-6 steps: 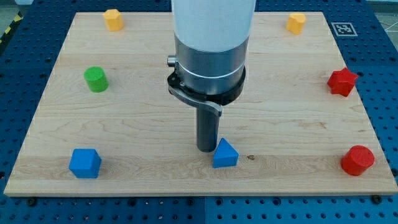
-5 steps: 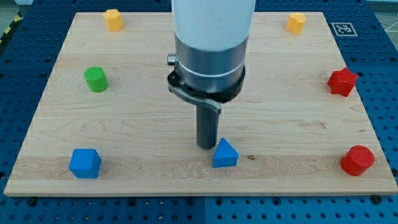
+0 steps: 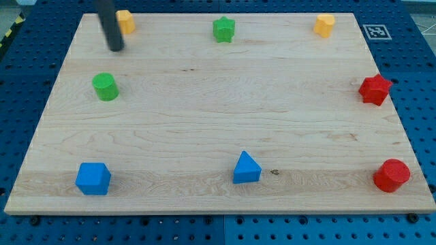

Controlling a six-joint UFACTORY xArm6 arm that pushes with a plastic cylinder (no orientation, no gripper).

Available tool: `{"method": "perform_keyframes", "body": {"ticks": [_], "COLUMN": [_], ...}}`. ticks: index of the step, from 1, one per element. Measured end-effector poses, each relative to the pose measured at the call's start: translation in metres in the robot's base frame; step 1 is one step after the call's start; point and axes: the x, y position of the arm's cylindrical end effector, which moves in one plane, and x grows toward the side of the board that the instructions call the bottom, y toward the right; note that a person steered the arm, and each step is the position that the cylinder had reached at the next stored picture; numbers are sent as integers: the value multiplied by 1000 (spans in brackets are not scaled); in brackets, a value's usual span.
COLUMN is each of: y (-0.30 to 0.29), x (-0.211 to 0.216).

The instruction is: Move the yellow hexagon towards center

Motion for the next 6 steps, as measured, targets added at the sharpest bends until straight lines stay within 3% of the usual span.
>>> {"method": "perform_keyframes", "body": {"ticks": [1, 2, 3, 4, 6], "y": [-51, -56, -46, 11, 107], "x": [-55, -98, -97, -73, 16]}}
